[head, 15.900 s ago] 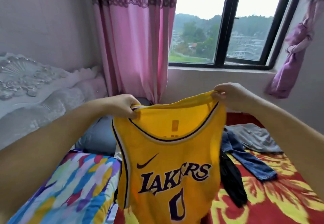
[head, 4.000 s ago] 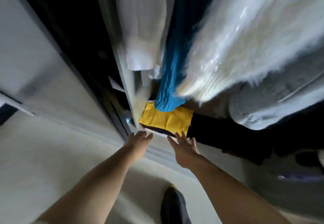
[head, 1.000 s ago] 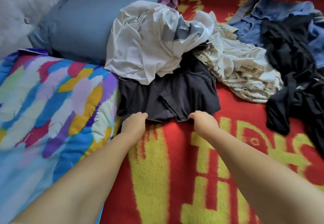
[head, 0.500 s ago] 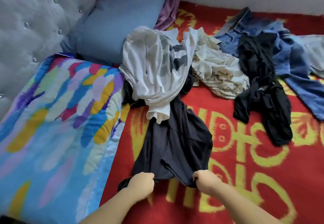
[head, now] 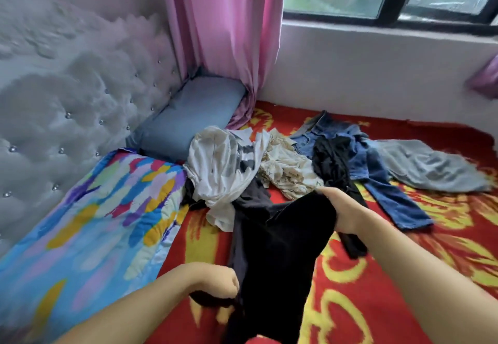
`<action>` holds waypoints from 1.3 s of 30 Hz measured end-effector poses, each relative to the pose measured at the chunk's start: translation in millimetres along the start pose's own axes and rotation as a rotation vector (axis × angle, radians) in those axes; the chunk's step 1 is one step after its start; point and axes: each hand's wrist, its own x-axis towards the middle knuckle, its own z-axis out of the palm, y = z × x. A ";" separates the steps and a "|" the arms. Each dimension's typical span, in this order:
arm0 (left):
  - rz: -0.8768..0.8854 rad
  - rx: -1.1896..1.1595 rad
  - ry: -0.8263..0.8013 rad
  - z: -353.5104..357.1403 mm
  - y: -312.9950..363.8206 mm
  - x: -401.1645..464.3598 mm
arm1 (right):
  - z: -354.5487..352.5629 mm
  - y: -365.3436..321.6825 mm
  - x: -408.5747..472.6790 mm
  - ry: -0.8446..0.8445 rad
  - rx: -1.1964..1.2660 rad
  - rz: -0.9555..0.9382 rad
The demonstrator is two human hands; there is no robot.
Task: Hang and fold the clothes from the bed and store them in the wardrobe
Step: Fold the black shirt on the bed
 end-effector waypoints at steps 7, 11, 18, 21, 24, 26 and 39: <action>0.339 -0.267 0.741 -72.9 95.9 -56.5 | 15.9 -85.6 -98.1 -0.149 -0.027 -0.351; 0.600 -0.430 0.880 -97.2 164.3 -75.8 | 31.2 -88.1 -132.3 -0.213 -0.225 -0.584; 0.755 -0.647 1.029 -124.5 199.1 -115.9 | -17.6 -70.6 -144.5 -0.278 -0.001 -0.733; 0.841 -0.873 1.023 -135.6 207.4 -134.9 | -21.7 -44.8 -133.1 -0.278 -0.295 -0.622; 0.895 -1.111 0.914 -147.2 212.3 -148.0 | -14.8 -21.7 -124.8 -0.234 -0.558 -0.569; 0.923 -1.196 0.854 -155.2 210.2 -154.9 | -6.5 -14.0 -121.1 -0.216 -0.641 -0.561; 0.691 -1.533 1.294 -190.2 126.0 -161.8 | -5.8 -54.0 -135.8 0.010 -0.358 -0.810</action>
